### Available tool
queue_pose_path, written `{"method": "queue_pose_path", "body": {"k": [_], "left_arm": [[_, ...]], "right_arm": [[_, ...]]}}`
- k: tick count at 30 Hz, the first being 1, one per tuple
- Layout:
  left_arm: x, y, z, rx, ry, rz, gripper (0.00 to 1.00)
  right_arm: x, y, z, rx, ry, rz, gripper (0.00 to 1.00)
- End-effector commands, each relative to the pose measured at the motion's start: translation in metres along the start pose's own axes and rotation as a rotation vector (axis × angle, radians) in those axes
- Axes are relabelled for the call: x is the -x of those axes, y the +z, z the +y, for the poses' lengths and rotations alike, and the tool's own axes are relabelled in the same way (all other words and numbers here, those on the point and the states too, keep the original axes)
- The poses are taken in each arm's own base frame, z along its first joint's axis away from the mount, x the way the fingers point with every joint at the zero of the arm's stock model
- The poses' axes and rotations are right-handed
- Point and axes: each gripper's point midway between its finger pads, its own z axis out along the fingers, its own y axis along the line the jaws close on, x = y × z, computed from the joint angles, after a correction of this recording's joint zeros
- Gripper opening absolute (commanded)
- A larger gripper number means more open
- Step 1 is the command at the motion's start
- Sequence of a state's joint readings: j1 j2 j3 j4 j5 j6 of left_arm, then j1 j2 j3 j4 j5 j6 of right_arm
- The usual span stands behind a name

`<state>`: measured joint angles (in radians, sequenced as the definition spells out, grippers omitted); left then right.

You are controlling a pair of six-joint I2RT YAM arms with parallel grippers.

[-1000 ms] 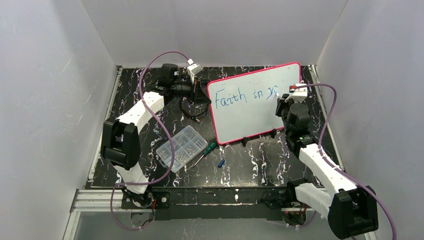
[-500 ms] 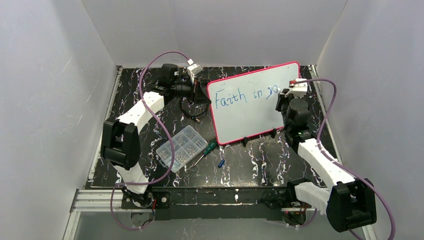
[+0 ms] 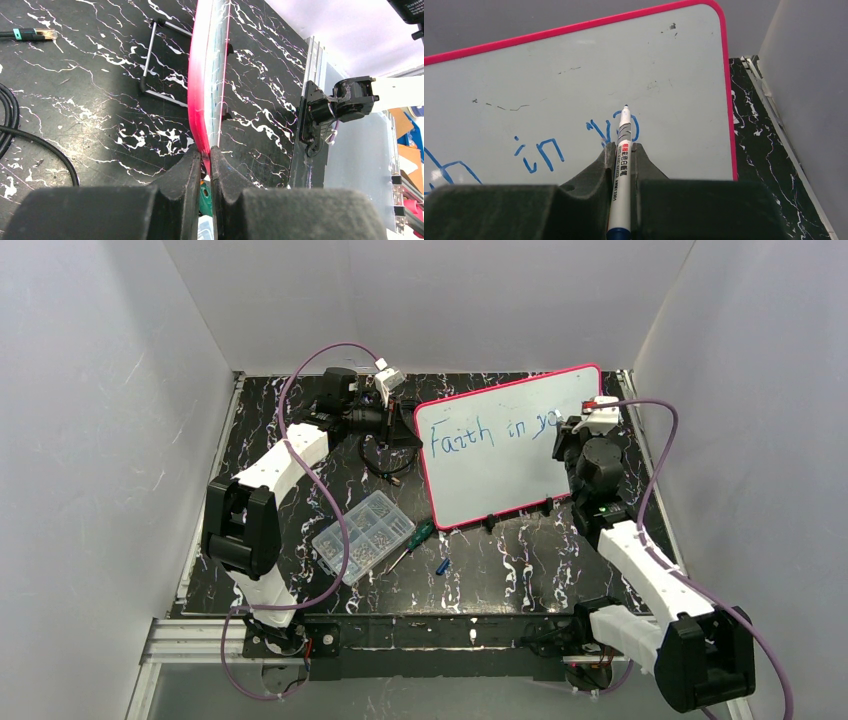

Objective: Write a sentence on the whiteboard

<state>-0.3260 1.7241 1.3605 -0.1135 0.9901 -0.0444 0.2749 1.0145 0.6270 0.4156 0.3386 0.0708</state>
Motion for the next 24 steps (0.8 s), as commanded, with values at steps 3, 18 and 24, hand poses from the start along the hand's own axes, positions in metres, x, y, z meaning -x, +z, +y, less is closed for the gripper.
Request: {"method": "queue_pose_path", "body": {"k": [3, 18, 24], "left_arm": [[0.014, -0.007, -0.025, -0.046, 0.064, -0.018, 0.0], [0.013, -0.007, -0.024, -0.047, 0.061, -0.017, 0.0], [0.013, -0.007, -0.024, -0.045, 0.064, -0.017, 0.0]], "right_arm": [[0.026, 0.01, 0.001, -0.009, -0.007, -0.072, 0.01], [0.022, 0.018, -0.008, -0.054, -0.01, -0.066, 0.01], [0.008, 0.013, -0.015, -0.086, -0.008, -0.032, 0.01]]}}
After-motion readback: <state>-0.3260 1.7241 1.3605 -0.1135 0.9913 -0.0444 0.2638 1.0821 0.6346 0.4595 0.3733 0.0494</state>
